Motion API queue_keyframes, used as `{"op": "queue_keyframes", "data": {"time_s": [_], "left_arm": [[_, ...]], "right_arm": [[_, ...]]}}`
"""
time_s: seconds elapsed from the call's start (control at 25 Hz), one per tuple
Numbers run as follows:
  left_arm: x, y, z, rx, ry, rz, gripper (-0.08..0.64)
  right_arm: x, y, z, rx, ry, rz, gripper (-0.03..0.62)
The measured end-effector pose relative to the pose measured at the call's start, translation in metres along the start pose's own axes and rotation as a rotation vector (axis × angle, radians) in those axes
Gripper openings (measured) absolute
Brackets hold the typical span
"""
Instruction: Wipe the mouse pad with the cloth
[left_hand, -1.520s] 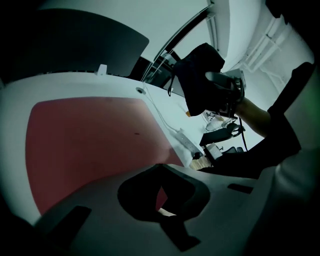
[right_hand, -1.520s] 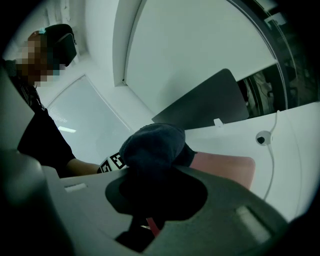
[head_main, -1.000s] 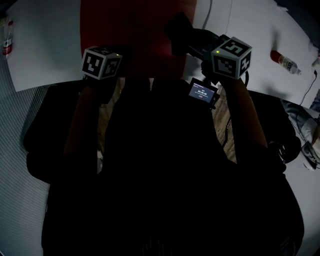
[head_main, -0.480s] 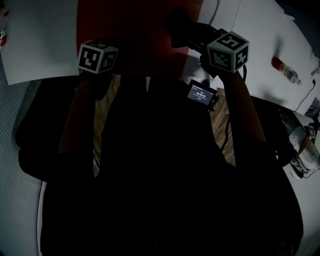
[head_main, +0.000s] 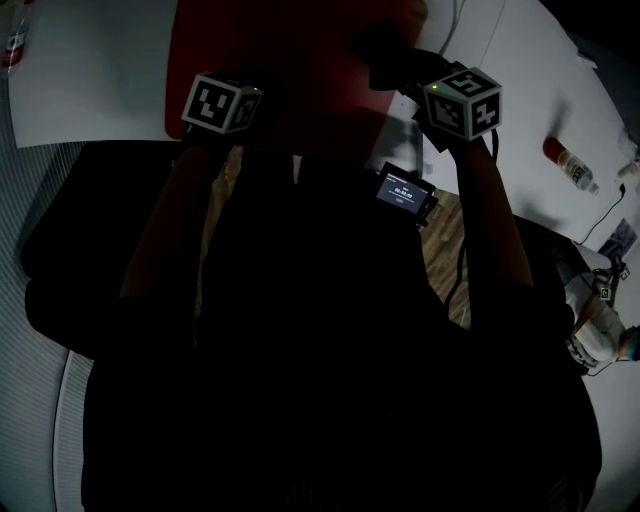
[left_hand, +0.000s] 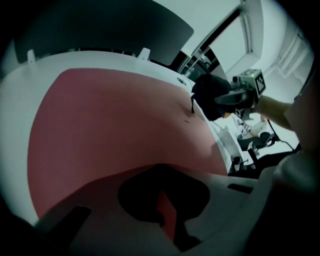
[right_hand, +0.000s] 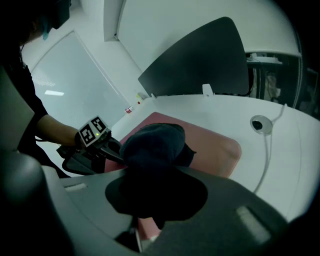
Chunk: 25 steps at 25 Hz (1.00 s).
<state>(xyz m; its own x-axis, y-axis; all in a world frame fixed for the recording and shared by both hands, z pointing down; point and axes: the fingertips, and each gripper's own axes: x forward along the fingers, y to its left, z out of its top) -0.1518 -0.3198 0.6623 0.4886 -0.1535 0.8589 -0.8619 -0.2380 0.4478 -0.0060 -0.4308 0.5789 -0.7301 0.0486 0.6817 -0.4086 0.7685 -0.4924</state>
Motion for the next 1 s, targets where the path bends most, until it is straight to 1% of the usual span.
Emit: {"op": "queue_keyframes", "data": {"time_s": [0.12,0.24,0.36,0.4,0.6,0.88,1.0], "left_arm": [[-0.012,-0.008,-0.005,0.066,0.025,0.039,0.008],[-0.012,-0.006,-0.006,0.086,0.033,0.047,0.008],[-0.011,-0.006,-0.003,0.104,0.045,0.056,0.008],[-0.011,-0.006,-0.003,0.105,0.051,0.059,0.008],[-0.013,-0.008,-0.007,0.093,0.065,0.057,0.008],[-0.013,-0.007,-0.007,0.088,0.073,0.052,0.008],[-0.014,-0.006,-0.007,0.085,0.076,0.06,0.008]], "right_arm": [[0.0,-0.01,0.003,-0.046,0.04,-0.053,0.071],[0.006,-0.036,0.003,-0.065,0.072,-0.112,0.071],[0.011,-0.053,0.01,-0.081,0.079,-0.138,0.071],[0.012,-0.057,0.011,-0.105,0.09,-0.147,0.071],[0.015,-0.068,0.018,-0.286,0.181,-0.204,0.071],[0.031,-0.075,0.018,-0.463,0.257,-0.221,0.071],[0.032,-0.072,0.017,-0.559,0.294,-0.228,0.071]]}}
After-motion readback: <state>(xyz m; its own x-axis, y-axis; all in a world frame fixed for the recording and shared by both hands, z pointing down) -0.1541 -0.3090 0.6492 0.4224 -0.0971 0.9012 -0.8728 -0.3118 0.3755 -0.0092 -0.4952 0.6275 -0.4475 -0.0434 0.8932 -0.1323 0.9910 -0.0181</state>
